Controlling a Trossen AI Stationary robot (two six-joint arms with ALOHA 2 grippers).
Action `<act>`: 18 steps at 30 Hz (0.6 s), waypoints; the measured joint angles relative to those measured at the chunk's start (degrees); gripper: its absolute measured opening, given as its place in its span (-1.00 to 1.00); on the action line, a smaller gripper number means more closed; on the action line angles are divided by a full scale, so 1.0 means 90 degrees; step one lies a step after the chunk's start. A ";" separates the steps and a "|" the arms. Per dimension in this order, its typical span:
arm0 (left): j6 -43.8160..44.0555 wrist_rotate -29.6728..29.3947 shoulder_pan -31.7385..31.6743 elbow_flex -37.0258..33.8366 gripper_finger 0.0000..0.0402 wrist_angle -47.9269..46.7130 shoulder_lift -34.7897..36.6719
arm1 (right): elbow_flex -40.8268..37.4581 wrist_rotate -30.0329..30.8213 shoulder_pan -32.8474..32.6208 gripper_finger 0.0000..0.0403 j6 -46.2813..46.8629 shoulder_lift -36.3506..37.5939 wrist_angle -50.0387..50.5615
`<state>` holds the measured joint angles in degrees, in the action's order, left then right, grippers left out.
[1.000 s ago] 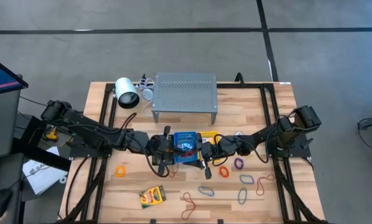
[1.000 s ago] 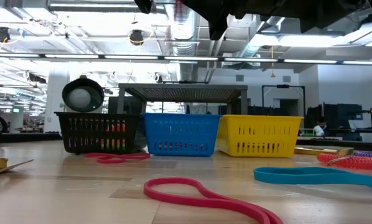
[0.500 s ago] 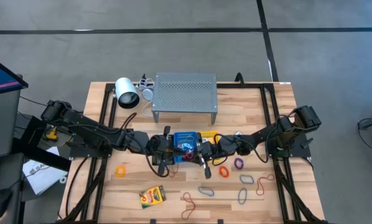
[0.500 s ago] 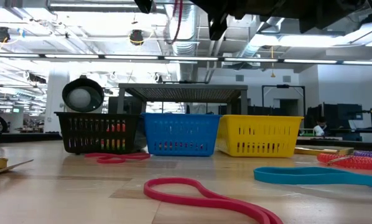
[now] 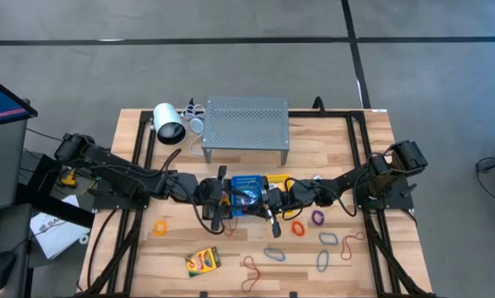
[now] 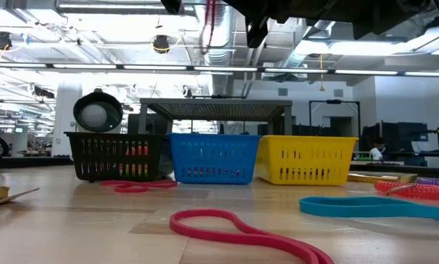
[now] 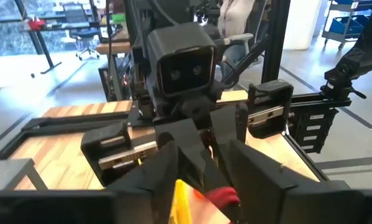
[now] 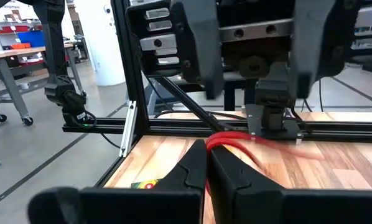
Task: Pick & Place Office Desk Supplies
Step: Put the red rubber band into the blue basket
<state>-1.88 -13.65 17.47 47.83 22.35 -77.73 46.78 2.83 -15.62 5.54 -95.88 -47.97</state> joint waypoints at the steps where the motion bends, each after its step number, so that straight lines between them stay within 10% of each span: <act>1: -0.0074 0.0000 0.0000 0.0000 -0.21 0.0017 0.0018 | 0.0000 0.0000 0.0000 -0.99 0.0002 0.0000 -0.0002; 18: 0.0964 -0.0719 0.0091 -0.0158 0.04 -0.2608 0.1110 | 0.0000 0.0030 0.0125 -1.00 -0.0209 0.0454 0.0984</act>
<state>6.80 -20.12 18.29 46.42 -1.12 -67.74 46.78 3.10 -14.49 3.66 -91.79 -39.11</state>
